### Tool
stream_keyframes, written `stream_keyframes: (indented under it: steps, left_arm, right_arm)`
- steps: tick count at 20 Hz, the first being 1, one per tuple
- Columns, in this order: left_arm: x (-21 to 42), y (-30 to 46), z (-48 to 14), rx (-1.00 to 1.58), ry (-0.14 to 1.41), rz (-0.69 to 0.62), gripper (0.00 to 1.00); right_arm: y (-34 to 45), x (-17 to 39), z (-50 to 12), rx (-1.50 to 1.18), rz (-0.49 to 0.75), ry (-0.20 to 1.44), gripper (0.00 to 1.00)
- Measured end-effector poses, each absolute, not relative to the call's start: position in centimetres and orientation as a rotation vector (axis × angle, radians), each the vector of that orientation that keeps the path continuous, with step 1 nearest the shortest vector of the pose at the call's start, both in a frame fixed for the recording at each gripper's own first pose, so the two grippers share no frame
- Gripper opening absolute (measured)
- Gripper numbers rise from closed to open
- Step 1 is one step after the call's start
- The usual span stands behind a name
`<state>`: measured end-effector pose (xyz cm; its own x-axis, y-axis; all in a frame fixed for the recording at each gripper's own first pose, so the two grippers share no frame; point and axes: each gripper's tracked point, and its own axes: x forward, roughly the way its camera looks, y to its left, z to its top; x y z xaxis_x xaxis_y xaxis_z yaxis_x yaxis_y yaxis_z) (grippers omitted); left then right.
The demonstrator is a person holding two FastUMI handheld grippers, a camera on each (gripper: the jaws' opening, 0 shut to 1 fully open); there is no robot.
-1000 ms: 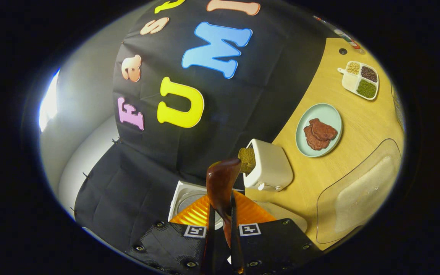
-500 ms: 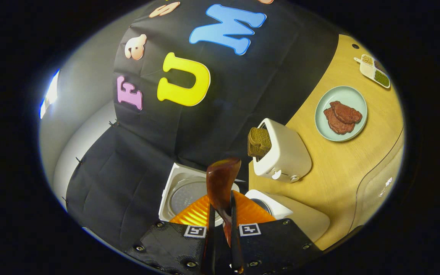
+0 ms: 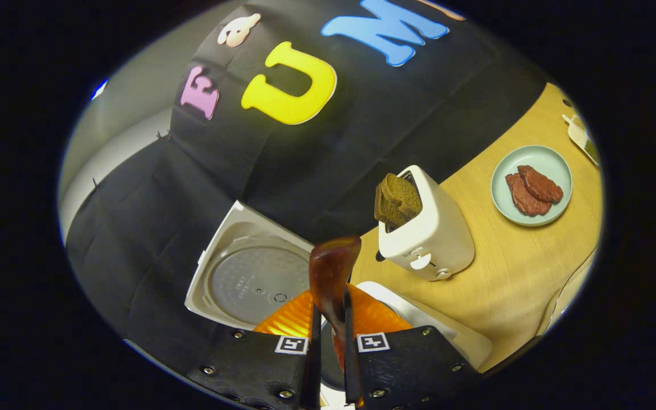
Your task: Close the left gripper, press the button to open the rice cooker; take a wooden spoon from the chopstick holder with the right hand, scoop a spoonful of rice and pour it into the rice cooker, then put the wooden spoon back into the chopstick holder.
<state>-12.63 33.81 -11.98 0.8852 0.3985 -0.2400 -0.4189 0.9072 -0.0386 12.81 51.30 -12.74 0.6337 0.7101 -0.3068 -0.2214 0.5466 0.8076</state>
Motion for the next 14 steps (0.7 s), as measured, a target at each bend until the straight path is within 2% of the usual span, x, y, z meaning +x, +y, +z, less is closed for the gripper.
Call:
stream_keyframes:
  steps: [2, 6, 7, 10, 14]
  left_arm:
    - [-12.4, 33.9, -12.5, -0.105, 0.234, 0.435, 0.89]
    - [-12.5, 34.2, -13.1, -0.125, 0.242, 0.454, 0.89]
    - [-12.5, 34.3, -13.3, -0.130, 0.243, 0.458, 0.96]
    - [-12.4, 34.5, -13.6, -0.143, 0.243, 0.469, 0.93]
    - [-12.6, 34.6, -13.6, -0.152, 0.233, 0.472, 0.94]
  right_arm:
    - [52.7, 12.5, -13.1, 0.721, 0.631, 0.674, 0.17]
    - [54.8, 11.6, -13.8, 0.519, 0.669, 0.649, 0.17]
    - [55.1, 11.4, -14.0, 0.467, 0.678, 0.638, 0.17]
    - [55.6, 10.8, -14.1, 0.329, 0.703, 0.597, 0.17]
    - [55.6, 10.2, -13.2, 0.148, 0.727, 0.508, 0.16]
